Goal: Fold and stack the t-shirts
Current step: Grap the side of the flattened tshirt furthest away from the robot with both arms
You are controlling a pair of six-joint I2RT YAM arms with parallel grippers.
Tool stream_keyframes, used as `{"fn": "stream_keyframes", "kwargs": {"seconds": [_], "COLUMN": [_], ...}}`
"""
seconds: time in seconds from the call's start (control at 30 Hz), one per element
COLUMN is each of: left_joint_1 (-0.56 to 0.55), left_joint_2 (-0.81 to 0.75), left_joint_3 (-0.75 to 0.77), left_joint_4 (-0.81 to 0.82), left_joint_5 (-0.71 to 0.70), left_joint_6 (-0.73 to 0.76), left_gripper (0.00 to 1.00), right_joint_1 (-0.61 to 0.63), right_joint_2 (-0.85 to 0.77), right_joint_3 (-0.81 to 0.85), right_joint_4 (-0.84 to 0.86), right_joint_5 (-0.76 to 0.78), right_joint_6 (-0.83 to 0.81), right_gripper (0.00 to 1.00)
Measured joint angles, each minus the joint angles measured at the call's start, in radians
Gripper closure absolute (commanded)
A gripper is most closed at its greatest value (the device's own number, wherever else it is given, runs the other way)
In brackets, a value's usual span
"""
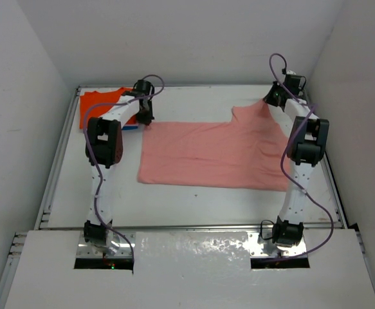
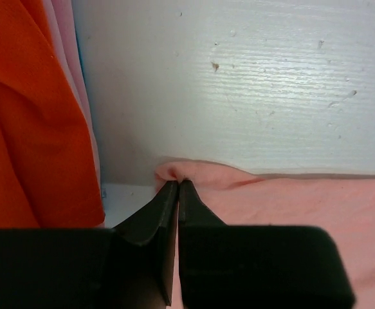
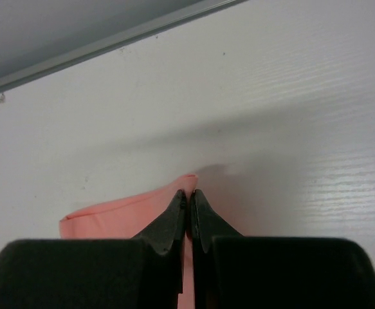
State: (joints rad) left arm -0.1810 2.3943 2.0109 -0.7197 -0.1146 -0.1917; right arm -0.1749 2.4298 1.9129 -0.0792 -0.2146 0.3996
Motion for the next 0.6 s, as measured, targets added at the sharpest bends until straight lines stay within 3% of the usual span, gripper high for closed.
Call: {"fn": "stream_keyframes", "kwargs": {"seconds": [0.3,0.6], "left_joint_1": [0.000,0.000], "left_joint_2": [-0.127,-0.278], "left_joint_3": [-0.145,-0.197], "left_joint_4": [0.117,0.153], "left_joint_5": [0.055,0.064], "left_joint_6": [-0.080,-0.095], "left_gripper": [1.00,1.00], "right_joint_1": [-0.001,-0.032], "right_joint_2": [-0.051,-0.304], "right_joint_3": [-0.074,-0.289], "right_joint_4": [0.019,0.034], "right_joint_5": [-0.026,-0.029], "right_joint_6": [-0.008,-0.029], "right_gripper": [1.00,1.00]}}
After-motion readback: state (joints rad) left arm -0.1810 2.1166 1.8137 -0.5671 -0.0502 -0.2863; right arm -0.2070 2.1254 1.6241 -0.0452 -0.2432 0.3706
